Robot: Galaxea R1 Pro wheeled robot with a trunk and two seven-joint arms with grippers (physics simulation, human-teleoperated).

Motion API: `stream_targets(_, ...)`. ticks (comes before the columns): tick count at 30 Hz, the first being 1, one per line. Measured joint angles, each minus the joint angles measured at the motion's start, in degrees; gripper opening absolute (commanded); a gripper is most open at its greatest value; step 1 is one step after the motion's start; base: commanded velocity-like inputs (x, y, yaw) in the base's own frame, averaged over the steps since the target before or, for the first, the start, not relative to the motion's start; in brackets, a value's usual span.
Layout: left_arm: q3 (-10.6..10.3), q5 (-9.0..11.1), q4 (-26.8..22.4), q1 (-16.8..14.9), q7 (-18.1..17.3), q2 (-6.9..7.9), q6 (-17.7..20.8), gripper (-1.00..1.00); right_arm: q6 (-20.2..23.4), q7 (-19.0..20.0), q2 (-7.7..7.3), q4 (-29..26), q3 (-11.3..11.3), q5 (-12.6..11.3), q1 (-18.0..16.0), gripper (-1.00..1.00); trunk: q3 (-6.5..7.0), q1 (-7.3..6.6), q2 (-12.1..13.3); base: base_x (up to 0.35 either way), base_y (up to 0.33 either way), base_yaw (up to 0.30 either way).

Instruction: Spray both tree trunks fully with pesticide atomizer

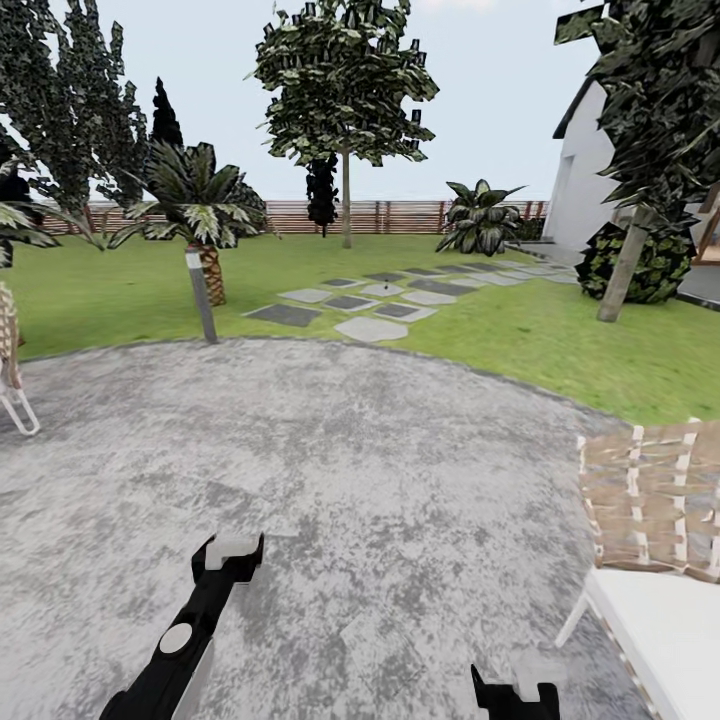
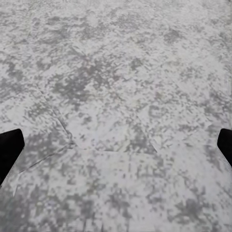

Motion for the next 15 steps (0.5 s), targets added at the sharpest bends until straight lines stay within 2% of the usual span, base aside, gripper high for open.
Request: stream_targets(15,0.0,0.0,0.0,0.01,0.0,0.0,0.0,1.0,0.0,0.0,0.0,0.0,0.0,-0.01,0.02,1.0,0.0,0.0,0.0,0.327,0.0,0.0)
